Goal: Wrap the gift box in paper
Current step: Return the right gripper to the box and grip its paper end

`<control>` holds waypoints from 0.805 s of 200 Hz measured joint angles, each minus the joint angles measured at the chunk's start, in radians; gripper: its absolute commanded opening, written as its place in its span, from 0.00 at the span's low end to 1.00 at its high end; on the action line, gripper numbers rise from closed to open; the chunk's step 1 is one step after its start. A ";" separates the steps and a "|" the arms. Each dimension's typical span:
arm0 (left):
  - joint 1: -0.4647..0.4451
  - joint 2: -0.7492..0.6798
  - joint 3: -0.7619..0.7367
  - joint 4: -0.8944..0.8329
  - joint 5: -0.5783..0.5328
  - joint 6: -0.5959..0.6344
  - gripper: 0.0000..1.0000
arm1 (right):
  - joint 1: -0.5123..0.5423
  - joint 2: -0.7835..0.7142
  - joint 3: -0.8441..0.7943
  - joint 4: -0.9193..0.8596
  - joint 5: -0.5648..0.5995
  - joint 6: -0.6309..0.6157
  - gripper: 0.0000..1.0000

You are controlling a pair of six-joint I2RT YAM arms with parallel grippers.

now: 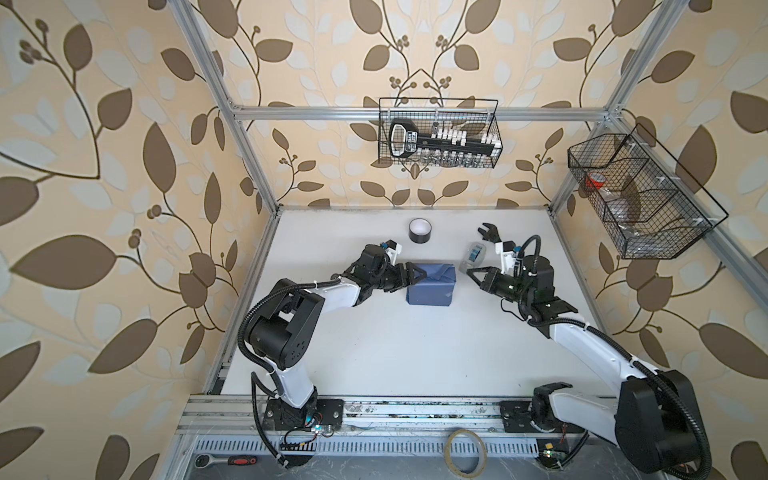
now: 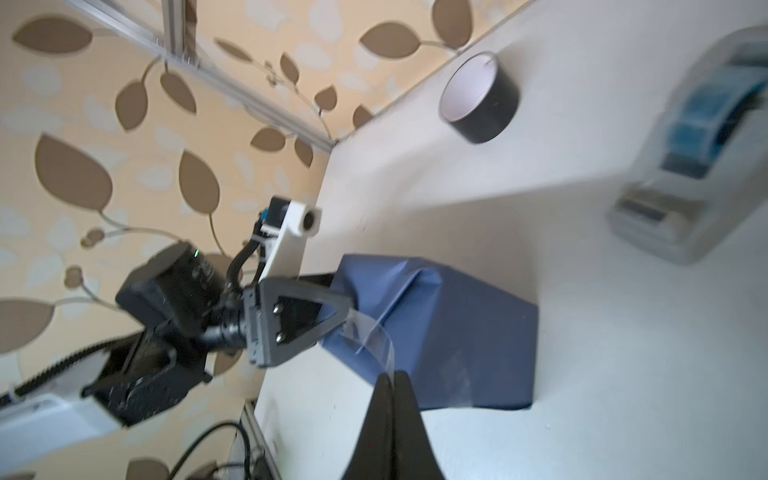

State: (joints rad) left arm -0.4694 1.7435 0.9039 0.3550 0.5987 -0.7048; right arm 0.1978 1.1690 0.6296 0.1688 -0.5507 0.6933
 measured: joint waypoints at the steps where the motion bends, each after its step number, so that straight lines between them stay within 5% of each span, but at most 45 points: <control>1: 0.000 0.000 0.000 0.000 0.000 0.000 0.79 | 0.003 0.000 0.003 -0.004 -0.001 -0.002 0.00; 68: 0.000 0.000 0.001 -0.002 0.000 0.000 0.79 | 0.185 0.194 0.225 -0.159 -0.145 -0.066 0.00; 161: 0.000 0.000 0.002 -0.002 0.000 0.000 0.79 | 0.165 0.322 0.298 -0.259 -0.180 -0.066 0.00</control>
State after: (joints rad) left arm -0.4694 1.7435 0.9054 0.3527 0.5987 -0.7048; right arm 0.3626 1.4914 0.9279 -0.0906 -0.7311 0.6270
